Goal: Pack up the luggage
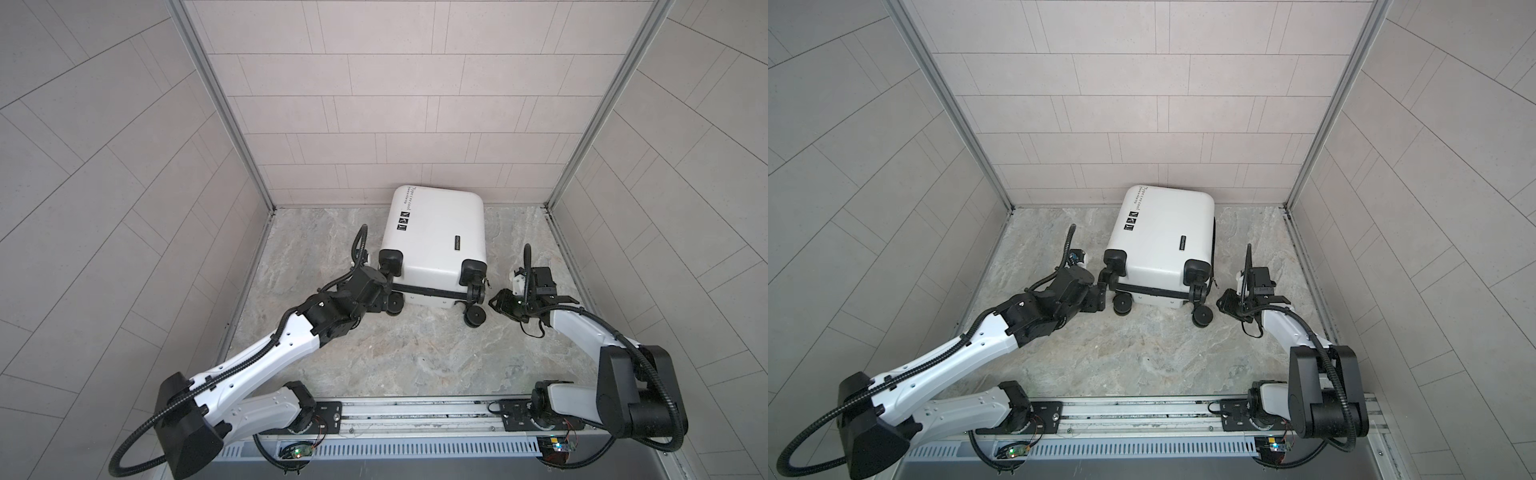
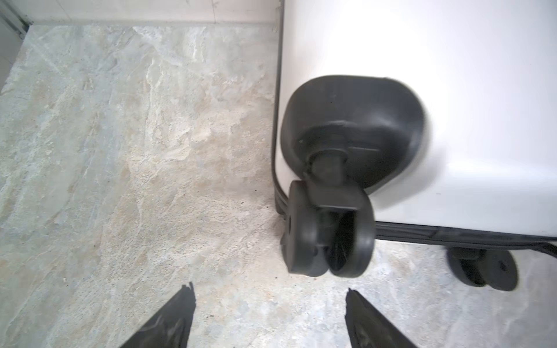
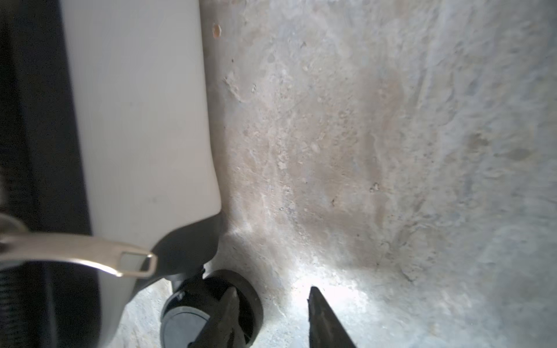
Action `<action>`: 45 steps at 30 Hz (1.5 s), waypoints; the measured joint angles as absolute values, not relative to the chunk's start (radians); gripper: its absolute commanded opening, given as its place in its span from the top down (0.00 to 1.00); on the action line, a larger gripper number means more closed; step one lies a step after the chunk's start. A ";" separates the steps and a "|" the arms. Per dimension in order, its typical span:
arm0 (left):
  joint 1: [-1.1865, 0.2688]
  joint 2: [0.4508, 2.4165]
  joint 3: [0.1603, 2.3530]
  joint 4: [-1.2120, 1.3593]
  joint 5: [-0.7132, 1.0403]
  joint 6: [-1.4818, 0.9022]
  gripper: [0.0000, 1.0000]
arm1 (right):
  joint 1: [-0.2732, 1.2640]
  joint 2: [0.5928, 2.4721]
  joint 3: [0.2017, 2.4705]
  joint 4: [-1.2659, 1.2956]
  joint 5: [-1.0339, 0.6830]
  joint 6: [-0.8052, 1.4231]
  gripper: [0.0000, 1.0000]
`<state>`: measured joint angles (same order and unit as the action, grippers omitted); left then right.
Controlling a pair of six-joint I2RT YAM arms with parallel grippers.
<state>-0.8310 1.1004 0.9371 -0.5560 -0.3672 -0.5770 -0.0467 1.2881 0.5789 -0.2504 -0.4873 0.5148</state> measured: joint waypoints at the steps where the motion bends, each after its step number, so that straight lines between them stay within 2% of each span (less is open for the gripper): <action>1: -0.862 1.103 0.945 -0.557 -0.370 -0.587 0.15 | -0.047 1.305 0.574 -0.234 -0.493 0.524 0.68; 7: -1.016 1.167 0.990 -0.537 -0.366 -0.632 0.13 | -0.035 1.395 0.547 -0.148 -0.545 0.569 0.71; 12: -1.067 1.221 1.030 -0.495 -0.349 -0.655 0.13 | -0.001 1.395 0.522 -0.081 -0.554 0.598 0.71; 20: -1.081 1.239 1.048 -0.424 -0.340 -0.657 0.13 | 0.036 1.362 0.478 -0.009 -0.504 0.643 0.71; 31: -1.081 1.132 0.944 -0.334 -0.388 -0.613 0.13 | 0.190 1.324 0.450 0.001 -0.450 0.702 0.69; 45: -1.081 1.145 0.942 -0.334 -0.380 -0.590 0.12 | 0.410 1.340 0.461 0.046 -0.344 0.807 0.66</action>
<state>-1.0805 1.1454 0.9421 -0.3336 -0.3798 -0.5896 0.4099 1.3403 0.4606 0.0456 -0.3435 0.8066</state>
